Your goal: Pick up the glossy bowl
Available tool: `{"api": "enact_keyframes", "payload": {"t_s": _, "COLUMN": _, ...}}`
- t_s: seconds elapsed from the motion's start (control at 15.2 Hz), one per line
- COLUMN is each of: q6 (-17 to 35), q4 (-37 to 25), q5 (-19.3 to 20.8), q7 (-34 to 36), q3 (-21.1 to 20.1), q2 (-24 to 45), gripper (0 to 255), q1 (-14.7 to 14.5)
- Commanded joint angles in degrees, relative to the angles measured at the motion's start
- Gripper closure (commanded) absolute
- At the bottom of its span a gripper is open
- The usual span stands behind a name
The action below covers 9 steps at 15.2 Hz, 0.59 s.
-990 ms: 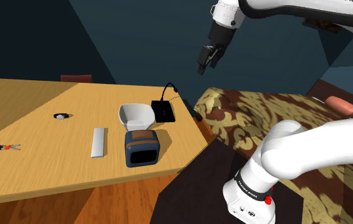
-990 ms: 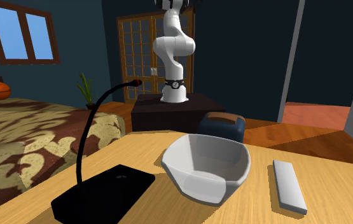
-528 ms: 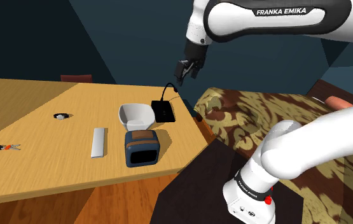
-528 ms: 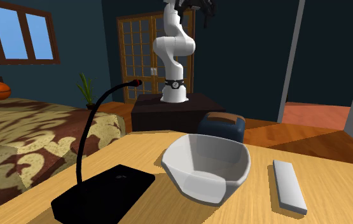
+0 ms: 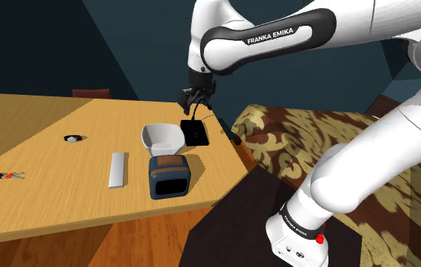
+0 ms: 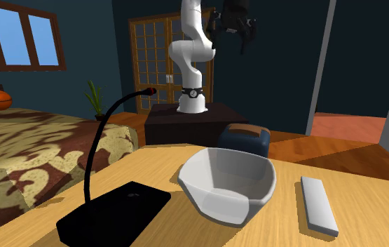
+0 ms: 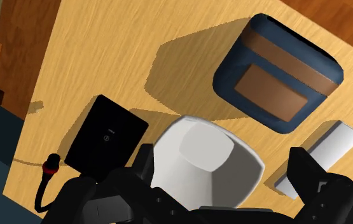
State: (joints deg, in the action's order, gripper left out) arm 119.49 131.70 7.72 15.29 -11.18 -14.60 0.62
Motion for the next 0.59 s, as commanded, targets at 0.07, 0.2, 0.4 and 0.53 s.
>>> {"api": "enact_keyframes", "payload": {"t_s": 0.07, "q6": 3.0, "q4": -2.2, "q5": 2.0, "q7": 3.3, "q3": -1.1, "q2": 6.1, "gripper": 0, "q1": 0.3}}
{"api": "enact_keyframes", "payload": {"t_s": 0.2, "q6": 4.7, "q4": -4.4, "q5": 3.6, "q7": 5.7, "q3": -1.8, "q2": 10.7, "gripper": 0, "q1": 0.4}}
{"api": "enact_keyframes", "payload": {"t_s": 0.4, "q6": 6.5, "q4": -8.2, "q5": 6.3, "q7": 9.4, "q3": -2.3, "q2": 17.7, "gripper": 0, "q1": 0.1}}
{"api": "enact_keyframes", "payload": {"t_s": 0.53, "q6": 7.4, "q4": -11.2, "q5": 8.2, "q7": 11.6, "q3": -2.3, "q2": 22.3, "gripper": 0, "q1": -0.4}}
